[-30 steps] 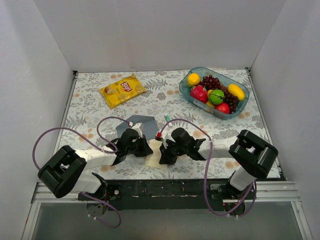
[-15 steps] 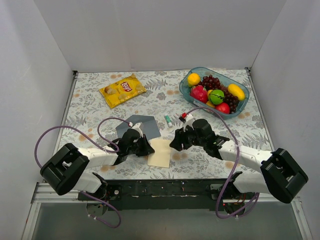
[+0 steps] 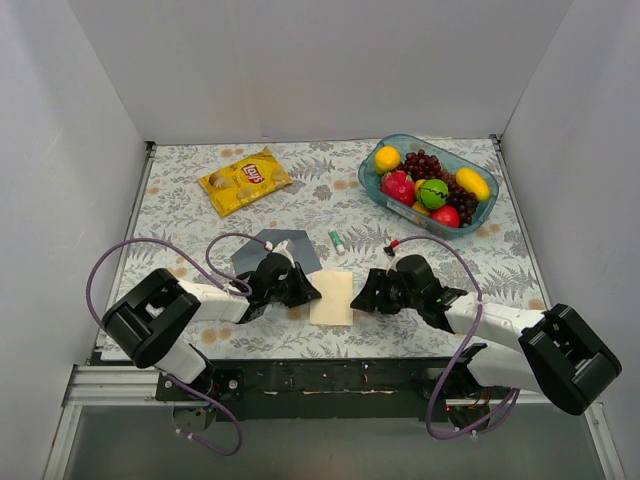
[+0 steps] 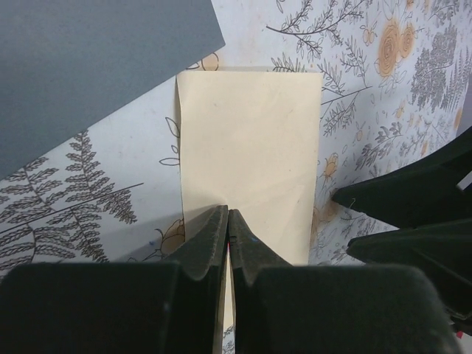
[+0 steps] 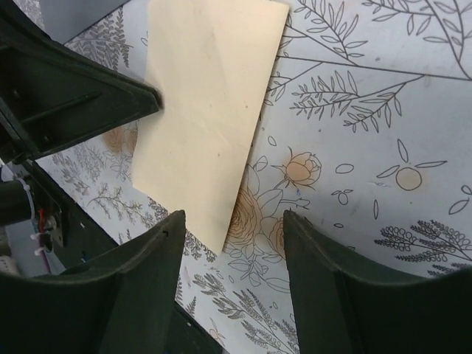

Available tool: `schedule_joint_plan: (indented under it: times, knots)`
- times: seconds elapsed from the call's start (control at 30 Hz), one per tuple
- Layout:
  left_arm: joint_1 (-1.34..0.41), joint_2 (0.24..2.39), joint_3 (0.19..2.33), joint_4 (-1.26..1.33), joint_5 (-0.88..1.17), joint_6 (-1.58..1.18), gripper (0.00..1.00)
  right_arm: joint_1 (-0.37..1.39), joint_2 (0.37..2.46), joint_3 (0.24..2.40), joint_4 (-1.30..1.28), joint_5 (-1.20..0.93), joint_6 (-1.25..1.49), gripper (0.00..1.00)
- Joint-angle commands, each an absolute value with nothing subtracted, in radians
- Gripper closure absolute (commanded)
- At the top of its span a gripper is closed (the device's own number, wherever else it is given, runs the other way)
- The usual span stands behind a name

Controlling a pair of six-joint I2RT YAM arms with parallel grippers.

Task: Place the letter into the envelope and seal it
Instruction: Fold the letter at the center of the board, then pick up the letter from the center of the board.

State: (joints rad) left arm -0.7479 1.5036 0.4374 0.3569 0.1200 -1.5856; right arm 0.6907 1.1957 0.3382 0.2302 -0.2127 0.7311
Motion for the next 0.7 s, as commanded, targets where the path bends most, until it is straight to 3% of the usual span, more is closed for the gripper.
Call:
schedule_joint_plan:
  times: [0.0,0.67]
  knots:
    - [-0.758,1.552,0.434,0.302,0.083,-1.615,1.0,0.672,1.173,0.307,0.302,-0.242,0.837,0.37]
    - [-0.776,1.586,0.472,0.311,0.1,-1.611,1.0,0.611,1.381,0.279,0.494,-0.337,1.008,0.39]
